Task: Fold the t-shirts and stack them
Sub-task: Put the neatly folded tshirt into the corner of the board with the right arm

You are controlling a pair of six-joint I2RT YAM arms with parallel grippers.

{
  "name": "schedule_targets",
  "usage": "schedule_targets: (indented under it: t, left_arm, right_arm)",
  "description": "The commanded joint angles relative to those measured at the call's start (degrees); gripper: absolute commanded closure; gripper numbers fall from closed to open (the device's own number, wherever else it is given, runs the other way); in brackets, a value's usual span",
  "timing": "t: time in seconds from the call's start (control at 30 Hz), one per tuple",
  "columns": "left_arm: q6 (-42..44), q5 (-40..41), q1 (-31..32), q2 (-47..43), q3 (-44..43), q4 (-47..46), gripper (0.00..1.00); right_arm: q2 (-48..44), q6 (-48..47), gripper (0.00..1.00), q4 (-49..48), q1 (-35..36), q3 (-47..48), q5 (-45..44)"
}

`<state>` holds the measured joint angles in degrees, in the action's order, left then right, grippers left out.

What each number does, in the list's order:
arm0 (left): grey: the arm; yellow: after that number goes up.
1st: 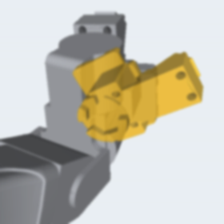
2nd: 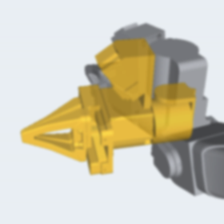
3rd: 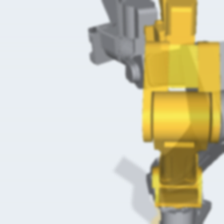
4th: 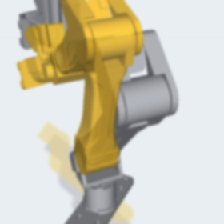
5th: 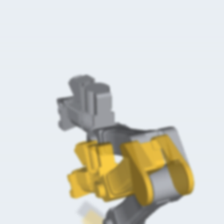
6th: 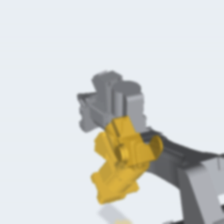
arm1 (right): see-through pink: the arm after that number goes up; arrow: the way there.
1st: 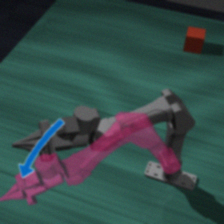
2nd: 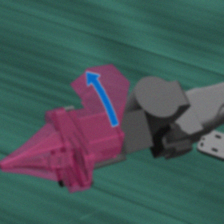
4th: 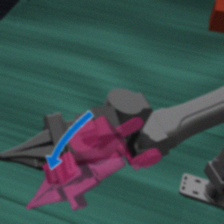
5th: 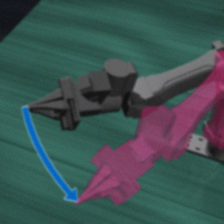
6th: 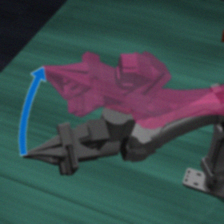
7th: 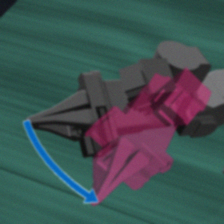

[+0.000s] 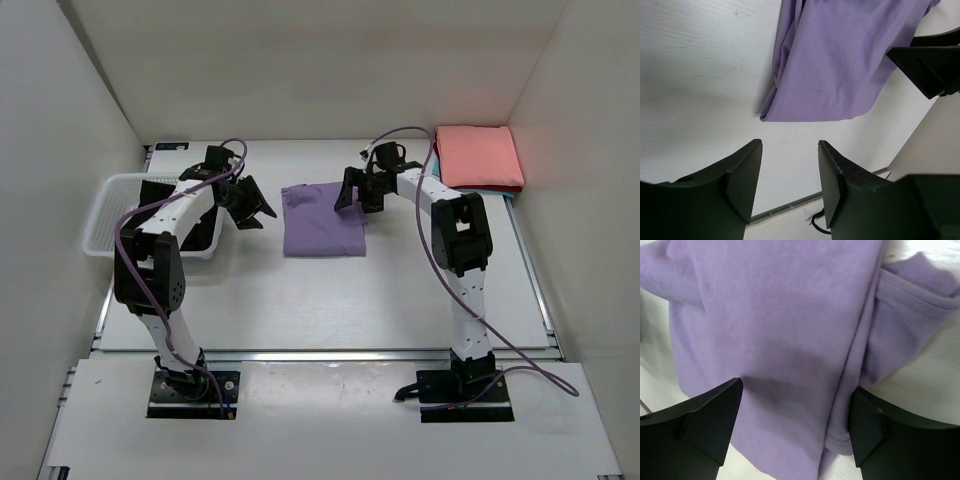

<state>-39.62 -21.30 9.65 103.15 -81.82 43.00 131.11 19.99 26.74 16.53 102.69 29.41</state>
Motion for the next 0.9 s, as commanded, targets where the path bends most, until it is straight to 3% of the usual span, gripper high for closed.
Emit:
schedule_targets:
  t: [0.0, 0.07, 0.13, 0.2, 0.23, 0.33, 0.4, 0.53, 0.73, 0.87]
  left_arm:
    - [-0.55, -1.91, -0.25, -3.31, 0.7, -1.25, 0.41]
    - [-0.64, -2.16, -0.07, -3.05, 0.61, -1.26, 0.4]
    - [-0.55, -2.25, 0.1, -3.22, 0.0, -1.08, 0.4]
    - [-0.9, -2.17, 0.11, -3.39, 0.08, -0.64, 0.4]
    - [-0.9, -2.34, 0.45, -3.14, -0.09, -0.64, 0.41]
    - [-0.55, -1.29, 1.68, -3.83, 0.87, 0.93, 0.4]
    - [-0.11, -1.02, 2.74, -4.62, 2.88, 0.59, 0.41]
    - [0.24, -1.46, 5.02, -6.55, 9.12, 0.59, 0.41]
    - [2.52, 0.03, 11.7, -9.37, 18.52, -0.11, 0.4]
    - [3.58, 0.03, 13.72, -10.95, 23.19, -0.11, 0.4]
  right_arm:
    - [3.54, -2.76, 0.22, 7.0, 1.74, 0.49, -0.49]
    - [4.5, -3.55, 0.26, 10.33, 2.62, 2.06, -1.55]
    - [5.21, -4.61, 0.44, 11.92, 3.76, 2.68, -2.42]
    - [6.69, -5.83, 0.85, 16.3, 3.68, 5.31, -4.7]
    - [7.66, -6.53, 1.0, 17.54, 3.59, 7.5, -6.19]
    - [10.38, -9.25, 1.0, 26.92, 3.42, 16.81, -16.81]
    - [10.48, -13.2, 1.0, 29.14, 3.42, 25.06, -29.18]
    - [9.26, -17.07, 1.0, 28.02, -1.49, 31.68, -42.12]
    - [12.5, -28.14, 1.0, 23.8, -8.35, 44.06, -52.25]
    - [14.0, -34.48, 1.0, 19.24, -10.46, 48.47, -53.93]
